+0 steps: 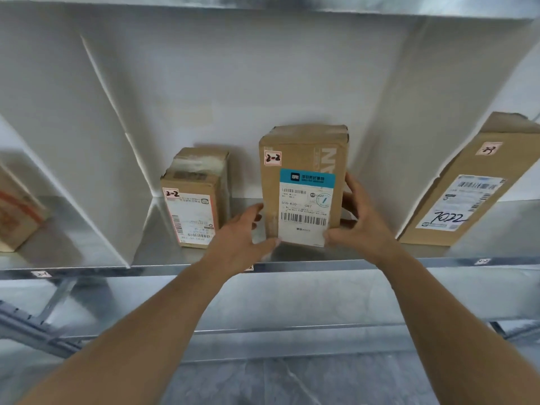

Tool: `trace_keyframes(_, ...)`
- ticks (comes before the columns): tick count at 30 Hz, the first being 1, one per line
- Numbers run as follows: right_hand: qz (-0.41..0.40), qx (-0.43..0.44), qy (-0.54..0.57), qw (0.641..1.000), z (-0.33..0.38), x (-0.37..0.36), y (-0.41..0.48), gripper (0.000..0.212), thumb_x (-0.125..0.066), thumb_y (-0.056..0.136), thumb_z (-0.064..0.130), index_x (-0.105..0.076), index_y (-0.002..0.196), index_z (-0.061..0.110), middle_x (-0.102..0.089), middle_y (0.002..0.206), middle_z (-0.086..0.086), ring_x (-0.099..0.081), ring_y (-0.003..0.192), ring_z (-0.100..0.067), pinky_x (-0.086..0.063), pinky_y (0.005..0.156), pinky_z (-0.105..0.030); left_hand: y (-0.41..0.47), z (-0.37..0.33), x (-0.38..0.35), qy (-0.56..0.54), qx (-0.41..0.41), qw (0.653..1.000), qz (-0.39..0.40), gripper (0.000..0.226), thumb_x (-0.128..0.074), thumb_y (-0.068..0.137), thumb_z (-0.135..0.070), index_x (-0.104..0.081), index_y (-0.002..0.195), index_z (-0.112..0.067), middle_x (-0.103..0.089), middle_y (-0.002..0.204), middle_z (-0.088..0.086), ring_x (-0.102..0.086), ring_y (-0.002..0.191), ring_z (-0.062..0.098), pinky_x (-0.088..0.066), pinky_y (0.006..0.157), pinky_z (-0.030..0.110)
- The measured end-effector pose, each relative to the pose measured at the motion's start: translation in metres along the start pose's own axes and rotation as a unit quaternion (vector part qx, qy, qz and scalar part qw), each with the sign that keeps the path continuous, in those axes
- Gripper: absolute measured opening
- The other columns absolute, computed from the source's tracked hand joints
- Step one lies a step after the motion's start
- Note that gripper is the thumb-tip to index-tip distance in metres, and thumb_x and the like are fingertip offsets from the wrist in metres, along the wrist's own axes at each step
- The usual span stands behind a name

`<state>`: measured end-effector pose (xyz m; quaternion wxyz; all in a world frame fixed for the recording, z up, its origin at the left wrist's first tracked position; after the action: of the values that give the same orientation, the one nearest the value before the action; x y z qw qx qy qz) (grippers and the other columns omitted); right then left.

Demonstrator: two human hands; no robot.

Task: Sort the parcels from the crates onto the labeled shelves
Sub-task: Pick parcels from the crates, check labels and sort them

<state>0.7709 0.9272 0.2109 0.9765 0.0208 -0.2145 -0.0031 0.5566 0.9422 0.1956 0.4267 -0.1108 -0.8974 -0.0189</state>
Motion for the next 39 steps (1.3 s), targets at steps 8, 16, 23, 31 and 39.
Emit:
trace_keyframes(8, 0.034, -0.033, -0.046, 0.998, -0.018, -0.007, 0.022, 0.111, -0.072, 0.080, 0.000, 0.000, 0.150, 0.046, -0.045, 0.140, 0.014, -0.045, 0.131, -0.014, -0.052, 0.095, -0.048, 0.023, -0.013, -0.020, -0.083, 0.060, 0.995, -0.022, 0.040, -0.065, 0.090, -0.026, -0.039, 0.120, -0.024, -0.060, 0.128, -0.006, -0.061, 0.112, 0.019, -0.049, 0.097, 0.040)
trace_keyframes(16, 0.044, -0.063, -0.066, 0.995, -0.052, -0.015, 0.025, 0.097, -0.064, 0.083, -0.006, -0.009, 0.148, 0.039, -0.052, 0.133, 0.013, -0.054, 0.125, -0.019, -0.056, 0.091, -0.039, 0.032, -0.004, -0.048, -0.079, 0.093, 0.992, -0.033, 0.044, -0.065, 0.090, -0.024, -0.038, 0.125, -0.024, -0.059, 0.130, -0.003, -0.060, 0.113, 0.021, -0.049, 0.095, 0.040)
trace_keyframes(23, 0.045, -0.068, -0.126, 0.989, -0.058, -0.013, 0.022, 0.097, -0.065, 0.085, 0.008, -0.001, 0.150, 0.040, -0.055, 0.133, 0.006, -0.062, 0.112, -0.024, -0.057, 0.087, -0.048, 0.022, -0.003, -0.049, -0.086, 0.098, 0.990, -0.046, 0.051, -0.063, 0.091, -0.027, -0.036, 0.133, -0.022, -0.057, 0.132, -0.002, -0.059, 0.112, 0.022, -0.050, 0.095, 0.040)
trace_keyframes(31, -0.003, 0.015, -0.346, 0.938, -0.024, -0.007, -0.037, 0.061, -0.059, 0.089, 0.019, -0.030, 0.142, 0.014, -0.040, 0.136, -0.008, -0.047, 0.118, -0.026, -0.051, 0.092, -0.037, -0.043, 0.007, -0.038, 0.023, 0.100, 0.992, -0.074, 0.063, -0.063, 0.089, -0.037, -0.031, 0.142, -0.025, -0.043, 0.143, 0.000, -0.051, 0.122, 0.024, -0.044, 0.095, 0.037)
trace_keyframes(39, 0.092, 0.083, -0.385, 0.914, 0.007, -0.068, -0.091, 0.041, -0.056, 0.093, 0.031, -0.044, 0.131, 0.018, -0.042, 0.136, -0.005, -0.047, 0.121, -0.022, -0.048, 0.089, -0.031, -0.135, 0.028, -0.014, 0.070, 0.141, 0.975, -0.155, 0.060, -0.062, 0.088, -0.041, -0.037, 0.140, -0.024, -0.049, 0.137, 0.000, -0.049, 0.122, 0.018, -0.043, 0.096, 0.036)
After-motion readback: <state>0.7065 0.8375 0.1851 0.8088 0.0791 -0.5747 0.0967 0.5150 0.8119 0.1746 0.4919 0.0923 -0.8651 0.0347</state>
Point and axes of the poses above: each hand's wrist, its own y-axis towards the middle knuckle, its own x-axis out of the back of the hand, z = x × y, the point moved 8 cm from there along y, towards the middle knuckle
